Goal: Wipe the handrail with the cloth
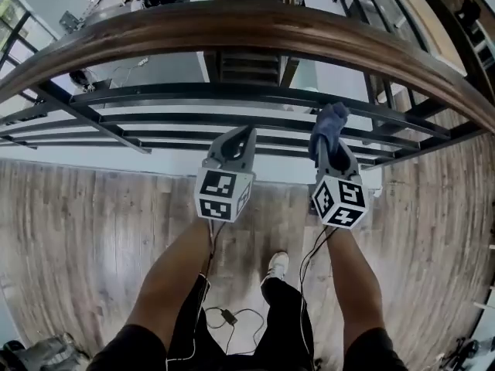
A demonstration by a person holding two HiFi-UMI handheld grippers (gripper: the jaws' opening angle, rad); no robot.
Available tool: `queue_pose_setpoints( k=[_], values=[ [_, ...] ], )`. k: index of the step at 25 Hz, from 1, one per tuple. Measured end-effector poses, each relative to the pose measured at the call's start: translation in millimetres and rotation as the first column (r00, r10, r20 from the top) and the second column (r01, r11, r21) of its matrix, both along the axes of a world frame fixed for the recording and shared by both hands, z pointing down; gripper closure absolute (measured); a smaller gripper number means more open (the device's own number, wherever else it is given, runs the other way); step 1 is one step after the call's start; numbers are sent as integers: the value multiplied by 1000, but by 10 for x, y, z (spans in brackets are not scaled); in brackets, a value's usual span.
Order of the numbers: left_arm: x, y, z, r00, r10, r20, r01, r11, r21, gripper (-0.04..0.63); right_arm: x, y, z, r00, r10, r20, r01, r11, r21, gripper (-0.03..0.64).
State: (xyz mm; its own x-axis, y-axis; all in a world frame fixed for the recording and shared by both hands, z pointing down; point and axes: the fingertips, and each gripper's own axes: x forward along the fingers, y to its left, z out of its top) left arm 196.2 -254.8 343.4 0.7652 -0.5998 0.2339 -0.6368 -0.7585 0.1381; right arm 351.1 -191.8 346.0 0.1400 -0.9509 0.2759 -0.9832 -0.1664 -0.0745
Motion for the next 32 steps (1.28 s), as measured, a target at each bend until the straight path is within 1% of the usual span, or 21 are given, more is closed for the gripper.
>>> queue_pose_setpoints(
  k=[3,5,8,11,15,19,22,24,26,28,30,32],
  values=[
    [-773,-229,358,998,-57,-8,57,998,-2,592,-784,-240,395,998,-62,14,62,998,-13,537],
    [-1302,-441,593,993,-115,-12,115,993,3,592,-1292,-497,620,994,-112,17,112,994,-8,537],
    [-2109,-822,901,973,-230,-31,231,973,25,592,-2102,-974,913,976,-214,34,214,977,25,537],
    [-2835,-1113,1110,952,-305,-35,307,950,59,592,-2912,-1337,1139,950,-312,20,310,949,53,537],
    [-3684,-1439,1274,927,-374,-33,375,920,112,592,-3960,-1832,1258,901,-435,-12,434,897,89,537],
    [-4449,-1620,1449,901,-431,-53,434,891,131,592,-4942,-2144,1264,859,-507,-75,512,848,136,537],
    [-4959,-1785,1486,876,-483,-7,472,853,224,592,-5550,-2397,1221,841,-532,-98,541,825,166,537],
    [-5159,-1872,1490,864,-503,12,481,832,276,592,-5788,-2563,1228,840,-534,-91,542,825,158,537],
    [-5278,-1896,1494,861,-508,5,484,823,296,592,-5924,-2706,1288,849,-523,-72,528,839,129,537],
    [-5408,-1902,1532,862,-507,-23,493,827,271,592,-6045,-2841,1425,864,-502,-32,503,861,78,537],
    [-5540,-1914,1610,862,-503,-59,503,836,220,592,-6161,-2936,1576,879,-477,2,477,878,34,537],
    [-5613,-1921,1687,864,-499,-66,501,843,196,592,-6235,-2991,1705,891,-453,-2,453,891,-1,537]
  ],
)
